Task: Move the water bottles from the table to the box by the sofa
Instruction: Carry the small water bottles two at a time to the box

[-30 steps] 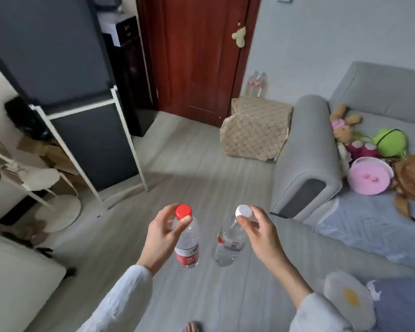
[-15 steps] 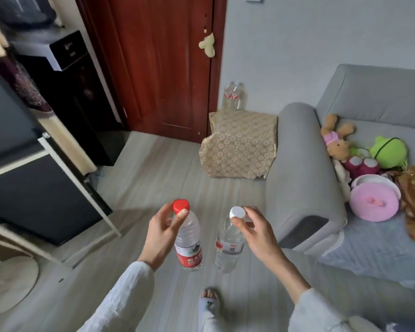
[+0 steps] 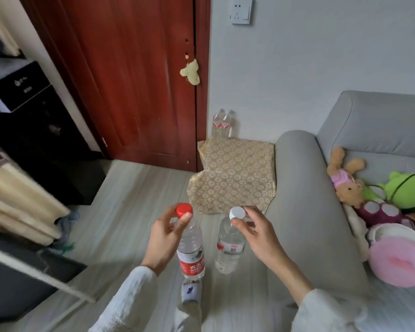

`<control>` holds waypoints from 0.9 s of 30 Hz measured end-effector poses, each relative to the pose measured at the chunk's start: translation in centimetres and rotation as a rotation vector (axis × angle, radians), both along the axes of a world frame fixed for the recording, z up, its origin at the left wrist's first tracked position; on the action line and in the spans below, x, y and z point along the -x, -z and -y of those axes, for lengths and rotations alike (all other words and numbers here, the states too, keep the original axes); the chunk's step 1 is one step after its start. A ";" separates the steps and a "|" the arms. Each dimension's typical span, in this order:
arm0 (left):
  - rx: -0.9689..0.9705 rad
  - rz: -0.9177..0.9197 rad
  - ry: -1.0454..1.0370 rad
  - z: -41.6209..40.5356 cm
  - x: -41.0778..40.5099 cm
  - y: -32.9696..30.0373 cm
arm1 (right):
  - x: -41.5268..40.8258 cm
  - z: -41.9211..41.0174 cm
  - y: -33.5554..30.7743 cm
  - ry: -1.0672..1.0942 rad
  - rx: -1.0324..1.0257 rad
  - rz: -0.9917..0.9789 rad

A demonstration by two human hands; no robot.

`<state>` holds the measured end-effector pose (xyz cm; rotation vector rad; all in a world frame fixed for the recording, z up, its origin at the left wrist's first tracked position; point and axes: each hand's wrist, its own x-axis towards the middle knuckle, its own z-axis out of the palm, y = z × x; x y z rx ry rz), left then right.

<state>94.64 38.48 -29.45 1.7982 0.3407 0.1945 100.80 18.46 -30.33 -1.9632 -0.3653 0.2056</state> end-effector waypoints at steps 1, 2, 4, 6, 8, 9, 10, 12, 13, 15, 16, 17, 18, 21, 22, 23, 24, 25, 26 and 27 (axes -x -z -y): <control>-0.004 0.001 0.005 -0.3 -2.2 0.0 | -1.9 -0.2 0.2 0.005 0.001 -0.007; -0.009 0.003 0.012 -0.5 -4.5 0.1 | -3.9 -0.4 0.5 0.012 0.005 -0.011; -0.012 0.010 0.033 -1.1 -9.2 0.4 | -8.4 -0.9 0.8 0.023 0.030 -0.001; -0.004 0.010 0.062 -1.9 -14.2 0.3 | -13.1 -1.6 0.6 0.025 0.051 0.004; -0.001 -0.005 0.094 -2.5 -19.0 -0.1 | -17.7 -2.2 0.2 0.029 0.075 0.008; -0.005 -0.010 0.108 -2.7 -21.3 -0.4 | -19.9 -2.4 -0.1 0.042 0.087 0.014; -0.010 -0.014 0.123 -2.8 -23.7 -0.7 | -22.0 -2.5 -0.4 0.061 0.089 0.019; -0.021 -0.031 0.151 -2.9 -27.9 -1.2 | -25.8 -2.4 -0.9 0.109 0.067 0.030; -0.028 -0.040 0.160 -2.8 -29.9 -1.3 | -27.7 -2.3 -1.1 0.136 0.056 0.034; -0.049 -0.056 0.183 -2.5 -33.6 -1.3 | -31.1 -1.9 -1.4 0.176 0.049 0.039; -0.057 -0.061 0.195 -2.4 -35.4 -1.2 | -32.9 -1.7 -1.4 0.183 0.047 0.039; -0.062 -0.073 0.204 -2.2 -37.0 -0.9 | -34.6 -1.5 -1.3 0.182 0.044 0.037; -0.058 -0.086 0.210 -2.0 -38.8 -0.6 | -36.4 -1.3 -1.1 0.179 0.045 0.034; -0.062 -0.111 0.223 -1.1 -43.9 0.2 | -42.0 -0.3 -0.3 0.167 0.092 0.044; -0.063 -0.115 0.224 -0.7 -45.7 0.5 | -44.0 0.2 0.1 0.159 0.114 0.042; -0.064 -0.126 0.216 -0.3 -47.5 0.9 | -46.0 0.6 0.4 0.149 0.132 0.036; -0.065 -0.132 0.207 0.1 -49.3 1.3 | -48.0 1.1 0.8 0.137 0.142 0.028; -0.068 -0.134 0.194 0.5 -51.2 1.7 | -50.0 1.5 1.2 0.117 0.147 0.023; -0.072 -0.134 0.178 1.0 -53.1 2.0 | -52.0 2.0 1.6 0.094 0.152 0.018; -0.084 -0.139 0.169 1.5 -54.9 2.3 | -53.9 2.4 2.0 0.073 0.162 0.014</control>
